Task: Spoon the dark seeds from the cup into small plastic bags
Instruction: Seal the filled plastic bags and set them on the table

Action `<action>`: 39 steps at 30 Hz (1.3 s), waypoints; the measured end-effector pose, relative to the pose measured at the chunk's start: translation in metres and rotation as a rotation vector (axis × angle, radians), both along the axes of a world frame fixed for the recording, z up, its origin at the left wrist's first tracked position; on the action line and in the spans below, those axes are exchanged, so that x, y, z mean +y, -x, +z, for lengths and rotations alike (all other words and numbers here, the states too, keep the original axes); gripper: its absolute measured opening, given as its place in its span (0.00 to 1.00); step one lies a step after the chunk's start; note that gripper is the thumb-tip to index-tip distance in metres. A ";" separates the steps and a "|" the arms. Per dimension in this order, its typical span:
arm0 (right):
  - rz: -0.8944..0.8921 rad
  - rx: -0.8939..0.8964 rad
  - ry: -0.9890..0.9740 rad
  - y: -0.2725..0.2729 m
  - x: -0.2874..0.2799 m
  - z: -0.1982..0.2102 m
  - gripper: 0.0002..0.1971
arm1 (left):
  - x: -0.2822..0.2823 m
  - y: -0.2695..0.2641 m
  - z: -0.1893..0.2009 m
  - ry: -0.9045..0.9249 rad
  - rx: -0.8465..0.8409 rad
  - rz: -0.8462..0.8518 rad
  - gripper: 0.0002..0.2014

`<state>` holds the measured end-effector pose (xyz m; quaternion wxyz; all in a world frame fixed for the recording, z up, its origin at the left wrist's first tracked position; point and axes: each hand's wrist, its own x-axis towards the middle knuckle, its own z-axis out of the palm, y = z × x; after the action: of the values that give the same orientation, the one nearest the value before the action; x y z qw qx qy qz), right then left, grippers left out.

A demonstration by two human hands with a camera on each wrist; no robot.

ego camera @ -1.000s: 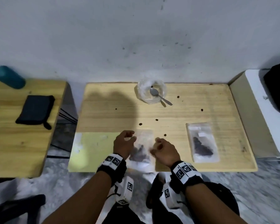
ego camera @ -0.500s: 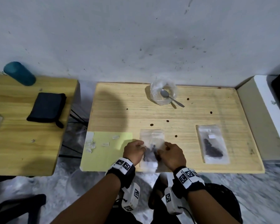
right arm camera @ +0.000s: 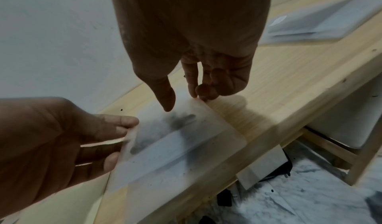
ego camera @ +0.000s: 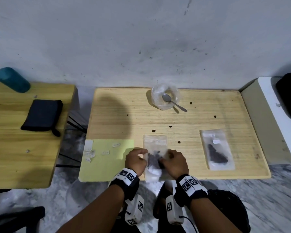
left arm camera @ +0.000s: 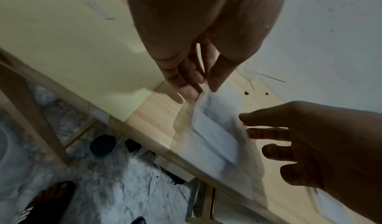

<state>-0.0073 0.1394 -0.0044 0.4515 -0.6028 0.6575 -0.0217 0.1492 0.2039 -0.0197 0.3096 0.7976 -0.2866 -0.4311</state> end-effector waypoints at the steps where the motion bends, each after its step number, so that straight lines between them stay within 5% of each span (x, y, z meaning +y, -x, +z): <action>1: 0.006 -0.002 -0.004 0.001 -0.001 -0.002 0.10 | 0.000 0.001 0.000 0.006 -0.009 0.008 0.23; 9: -0.249 -0.183 -0.088 0.010 -0.007 -0.011 0.20 | -0.005 0.007 0.001 0.142 0.031 0.063 0.29; 16: -0.348 -0.337 0.062 0.016 -0.016 -0.001 0.22 | -0.016 0.015 0.015 0.199 0.216 0.070 0.22; 22: -0.173 -0.429 0.105 -0.018 -0.021 0.015 0.21 | -0.018 -0.008 0.035 0.255 0.315 0.140 0.11; 30: -0.062 -0.469 0.091 -0.095 -0.007 0.016 0.16 | -0.003 -0.084 0.043 0.311 0.232 0.383 0.14; 39: 0.409 0.004 0.112 -0.148 0.014 -0.011 0.24 | 0.015 -0.165 0.047 0.338 0.222 0.535 0.14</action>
<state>0.1407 0.1535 -0.0157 0.4111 -0.7477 0.5202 0.0351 0.3146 0.2191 0.0268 0.5689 0.7302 -0.0993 -0.3651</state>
